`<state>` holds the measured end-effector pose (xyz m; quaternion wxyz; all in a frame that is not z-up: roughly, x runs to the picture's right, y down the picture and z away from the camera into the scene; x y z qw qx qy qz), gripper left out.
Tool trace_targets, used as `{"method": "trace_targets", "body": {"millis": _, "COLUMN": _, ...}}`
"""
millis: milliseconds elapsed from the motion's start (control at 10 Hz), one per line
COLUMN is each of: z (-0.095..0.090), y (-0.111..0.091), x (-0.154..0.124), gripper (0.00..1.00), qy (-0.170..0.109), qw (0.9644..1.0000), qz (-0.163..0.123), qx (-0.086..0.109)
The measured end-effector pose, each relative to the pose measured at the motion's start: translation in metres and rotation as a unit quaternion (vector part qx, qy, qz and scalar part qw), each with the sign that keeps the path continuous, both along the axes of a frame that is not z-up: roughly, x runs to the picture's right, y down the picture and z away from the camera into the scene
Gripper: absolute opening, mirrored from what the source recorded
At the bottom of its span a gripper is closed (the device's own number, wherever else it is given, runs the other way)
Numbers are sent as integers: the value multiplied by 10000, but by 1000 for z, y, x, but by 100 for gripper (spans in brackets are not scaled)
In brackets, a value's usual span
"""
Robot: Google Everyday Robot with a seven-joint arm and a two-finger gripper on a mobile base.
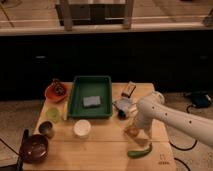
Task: Place apple in paper cup
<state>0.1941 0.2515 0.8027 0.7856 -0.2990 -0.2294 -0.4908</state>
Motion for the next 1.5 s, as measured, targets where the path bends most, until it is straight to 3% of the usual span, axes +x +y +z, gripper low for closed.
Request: {"method": "trace_targets", "body": {"millis": 1500, "z": 1, "y": 3, "x": 8, "gripper": 80, "qy": 15, "qw": 10000, "qz": 52, "qx": -83}}
